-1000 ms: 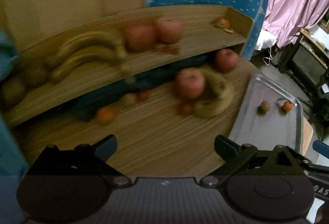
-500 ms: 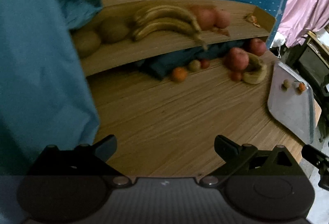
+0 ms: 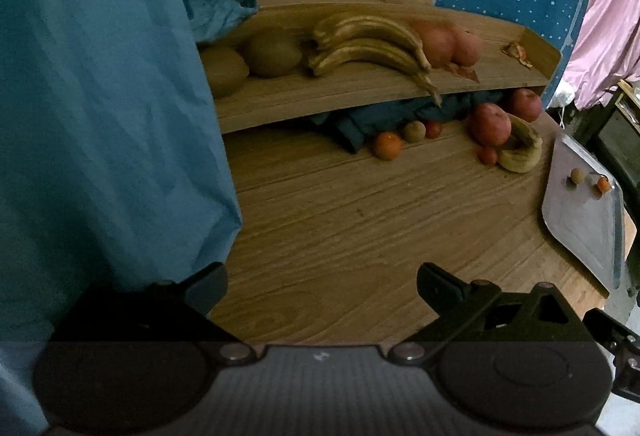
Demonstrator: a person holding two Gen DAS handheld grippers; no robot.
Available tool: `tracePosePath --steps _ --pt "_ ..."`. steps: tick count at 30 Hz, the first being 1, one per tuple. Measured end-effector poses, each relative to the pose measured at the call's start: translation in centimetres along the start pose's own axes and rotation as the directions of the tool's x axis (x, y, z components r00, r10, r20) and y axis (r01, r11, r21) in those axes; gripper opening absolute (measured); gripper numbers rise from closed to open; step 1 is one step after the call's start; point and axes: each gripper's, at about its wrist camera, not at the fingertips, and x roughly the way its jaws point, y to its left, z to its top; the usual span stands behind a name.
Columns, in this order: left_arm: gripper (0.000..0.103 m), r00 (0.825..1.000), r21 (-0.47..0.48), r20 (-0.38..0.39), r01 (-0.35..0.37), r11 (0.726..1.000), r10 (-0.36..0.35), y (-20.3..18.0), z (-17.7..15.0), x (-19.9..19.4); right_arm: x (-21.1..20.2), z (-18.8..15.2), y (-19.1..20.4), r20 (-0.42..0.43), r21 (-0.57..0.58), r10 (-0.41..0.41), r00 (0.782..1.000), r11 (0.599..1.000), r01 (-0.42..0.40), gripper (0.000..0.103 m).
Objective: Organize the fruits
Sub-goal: 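Withdraw both open tools from the tray back toward the shelf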
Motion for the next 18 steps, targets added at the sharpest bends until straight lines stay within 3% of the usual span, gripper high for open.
tracePosePath --steps 8,14,18 --pt "0.103 1.000 -0.017 0.006 -0.027 0.999 0.027 0.4 -0.2 -0.4 0.6 0.8 0.6 0.007 -0.011 0.028 1.000 1.000 -0.028 0.102" --pt "0.103 0.998 0.053 0.045 -0.045 0.998 0.042 -0.3 0.1 -1.4 0.6 1.1 0.6 0.057 0.035 -0.011 0.998 0.999 0.009 0.102" --pt "0.103 0.998 0.071 0.051 -0.034 0.997 0.030 -0.5 0.1 -1.5 0.4 0.8 0.6 0.041 0.025 -0.008 0.999 1.000 0.007 0.102"
